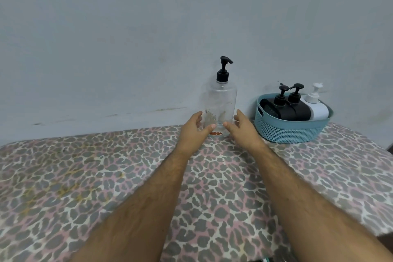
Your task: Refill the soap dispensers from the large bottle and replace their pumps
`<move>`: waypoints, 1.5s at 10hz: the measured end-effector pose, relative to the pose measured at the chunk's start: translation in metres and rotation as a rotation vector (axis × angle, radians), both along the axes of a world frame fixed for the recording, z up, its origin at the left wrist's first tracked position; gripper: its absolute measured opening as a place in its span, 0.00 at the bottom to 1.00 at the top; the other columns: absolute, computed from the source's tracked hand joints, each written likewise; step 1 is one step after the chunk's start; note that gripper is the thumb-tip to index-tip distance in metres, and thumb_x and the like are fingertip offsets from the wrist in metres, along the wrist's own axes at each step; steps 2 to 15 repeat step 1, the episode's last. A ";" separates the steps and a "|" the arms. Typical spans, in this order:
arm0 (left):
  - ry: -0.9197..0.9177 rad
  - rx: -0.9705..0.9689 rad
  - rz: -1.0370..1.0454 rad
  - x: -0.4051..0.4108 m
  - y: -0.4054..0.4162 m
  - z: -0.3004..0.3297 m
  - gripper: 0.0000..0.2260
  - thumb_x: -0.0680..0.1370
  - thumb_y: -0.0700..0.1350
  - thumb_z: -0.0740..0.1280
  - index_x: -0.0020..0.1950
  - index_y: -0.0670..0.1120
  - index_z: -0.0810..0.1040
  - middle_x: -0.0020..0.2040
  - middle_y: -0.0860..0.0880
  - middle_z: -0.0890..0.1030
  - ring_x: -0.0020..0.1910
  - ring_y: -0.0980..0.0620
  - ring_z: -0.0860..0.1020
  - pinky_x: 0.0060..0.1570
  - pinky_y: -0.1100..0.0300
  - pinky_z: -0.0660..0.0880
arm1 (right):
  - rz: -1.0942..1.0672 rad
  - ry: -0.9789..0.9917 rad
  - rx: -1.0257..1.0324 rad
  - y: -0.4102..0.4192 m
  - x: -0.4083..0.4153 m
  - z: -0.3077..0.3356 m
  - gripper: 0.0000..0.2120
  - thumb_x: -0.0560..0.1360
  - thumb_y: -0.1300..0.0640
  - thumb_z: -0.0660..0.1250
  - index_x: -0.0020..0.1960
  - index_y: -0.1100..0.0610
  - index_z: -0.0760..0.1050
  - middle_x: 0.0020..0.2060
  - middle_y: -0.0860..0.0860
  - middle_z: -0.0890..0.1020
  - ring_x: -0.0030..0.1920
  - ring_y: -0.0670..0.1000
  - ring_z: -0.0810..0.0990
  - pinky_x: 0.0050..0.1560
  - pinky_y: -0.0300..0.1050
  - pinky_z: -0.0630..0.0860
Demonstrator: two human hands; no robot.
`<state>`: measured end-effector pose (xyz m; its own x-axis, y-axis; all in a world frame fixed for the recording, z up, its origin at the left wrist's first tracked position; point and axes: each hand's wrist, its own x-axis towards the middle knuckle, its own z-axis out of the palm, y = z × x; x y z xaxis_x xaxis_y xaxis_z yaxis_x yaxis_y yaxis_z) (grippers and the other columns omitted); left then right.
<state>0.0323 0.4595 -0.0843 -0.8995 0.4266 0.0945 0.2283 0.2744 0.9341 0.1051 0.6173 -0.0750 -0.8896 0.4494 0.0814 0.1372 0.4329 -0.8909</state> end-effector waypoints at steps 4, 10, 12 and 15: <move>0.114 -0.159 -0.007 0.015 -0.027 0.003 0.33 0.75 0.58 0.71 0.77 0.52 0.63 0.75 0.49 0.69 0.72 0.50 0.69 0.69 0.50 0.68 | -0.139 0.033 0.245 -0.018 0.019 -0.002 0.28 0.78 0.43 0.66 0.72 0.56 0.66 0.67 0.53 0.74 0.66 0.52 0.73 0.65 0.49 0.72; 0.114 -0.159 -0.007 0.015 -0.027 0.003 0.33 0.75 0.58 0.71 0.77 0.52 0.63 0.75 0.49 0.69 0.72 0.50 0.69 0.69 0.50 0.68 | -0.139 0.033 0.245 -0.018 0.019 -0.002 0.28 0.78 0.43 0.66 0.72 0.56 0.66 0.67 0.53 0.74 0.66 0.52 0.73 0.65 0.49 0.72; 0.114 -0.159 -0.007 0.015 -0.027 0.003 0.33 0.75 0.58 0.71 0.77 0.52 0.63 0.75 0.49 0.69 0.72 0.50 0.69 0.69 0.50 0.68 | -0.139 0.033 0.245 -0.018 0.019 -0.002 0.28 0.78 0.43 0.66 0.72 0.56 0.66 0.67 0.53 0.74 0.66 0.52 0.73 0.65 0.49 0.72; 0.114 -0.159 -0.007 0.015 -0.027 0.003 0.33 0.75 0.58 0.71 0.77 0.52 0.63 0.75 0.49 0.69 0.72 0.50 0.69 0.69 0.50 0.68 | -0.139 0.033 0.245 -0.018 0.019 -0.002 0.28 0.78 0.43 0.66 0.72 0.56 0.66 0.67 0.53 0.74 0.66 0.52 0.73 0.65 0.49 0.72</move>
